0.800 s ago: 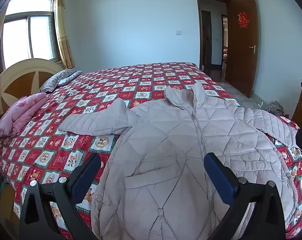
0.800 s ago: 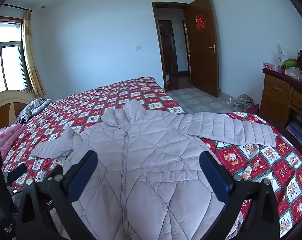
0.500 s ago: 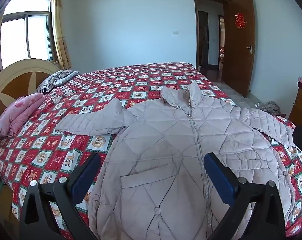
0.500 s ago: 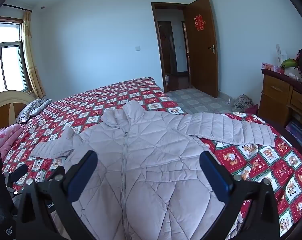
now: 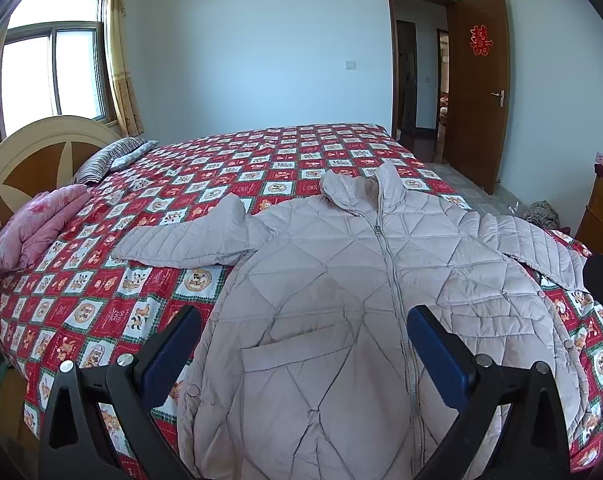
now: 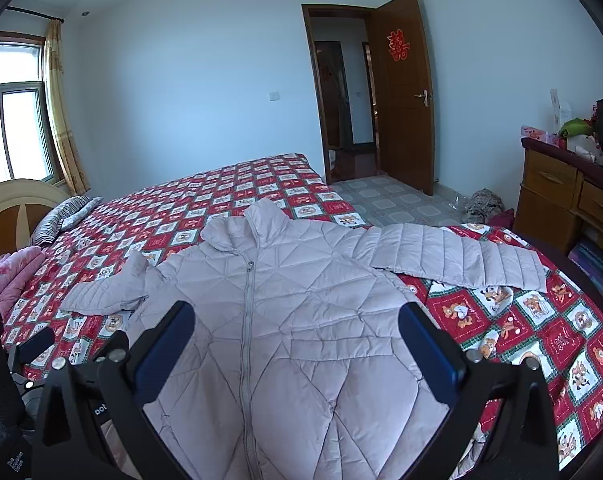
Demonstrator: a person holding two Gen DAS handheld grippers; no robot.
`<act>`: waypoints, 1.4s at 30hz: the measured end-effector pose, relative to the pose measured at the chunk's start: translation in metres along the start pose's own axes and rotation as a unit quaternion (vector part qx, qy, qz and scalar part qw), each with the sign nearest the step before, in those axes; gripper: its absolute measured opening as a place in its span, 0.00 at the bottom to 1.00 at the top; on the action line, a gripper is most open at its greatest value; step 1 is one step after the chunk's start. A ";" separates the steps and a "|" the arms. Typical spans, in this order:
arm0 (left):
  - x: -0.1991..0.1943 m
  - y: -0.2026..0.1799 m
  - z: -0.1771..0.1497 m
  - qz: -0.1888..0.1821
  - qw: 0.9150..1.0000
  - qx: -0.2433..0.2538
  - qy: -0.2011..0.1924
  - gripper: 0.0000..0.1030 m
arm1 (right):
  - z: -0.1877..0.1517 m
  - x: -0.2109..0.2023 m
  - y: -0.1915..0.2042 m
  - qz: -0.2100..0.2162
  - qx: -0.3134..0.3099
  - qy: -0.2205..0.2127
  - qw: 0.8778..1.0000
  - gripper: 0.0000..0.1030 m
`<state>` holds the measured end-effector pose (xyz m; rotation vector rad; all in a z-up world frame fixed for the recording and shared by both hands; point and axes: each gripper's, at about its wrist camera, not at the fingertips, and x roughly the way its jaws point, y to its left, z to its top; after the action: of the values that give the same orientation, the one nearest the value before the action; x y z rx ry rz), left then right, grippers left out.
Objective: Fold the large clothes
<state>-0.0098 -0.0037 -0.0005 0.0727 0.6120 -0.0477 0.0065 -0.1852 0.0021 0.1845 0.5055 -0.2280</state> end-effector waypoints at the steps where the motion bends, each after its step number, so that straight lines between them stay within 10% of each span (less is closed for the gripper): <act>1: 0.000 0.000 0.000 0.000 1.000 0.000 0.001 0.99 | 0.000 0.000 0.001 -0.001 0.000 0.000 1.000 1.00; 42: -0.001 0.001 0.000 -0.001 1.000 0.000 0.002 0.99 | 0.000 -0.005 0.002 -0.003 0.003 -0.007 1.000 1.00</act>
<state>-0.0109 -0.0031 0.0000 0.0730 0.6163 -0.0496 0.0028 -0.1827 0.0051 0.1870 0.4923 -0.2369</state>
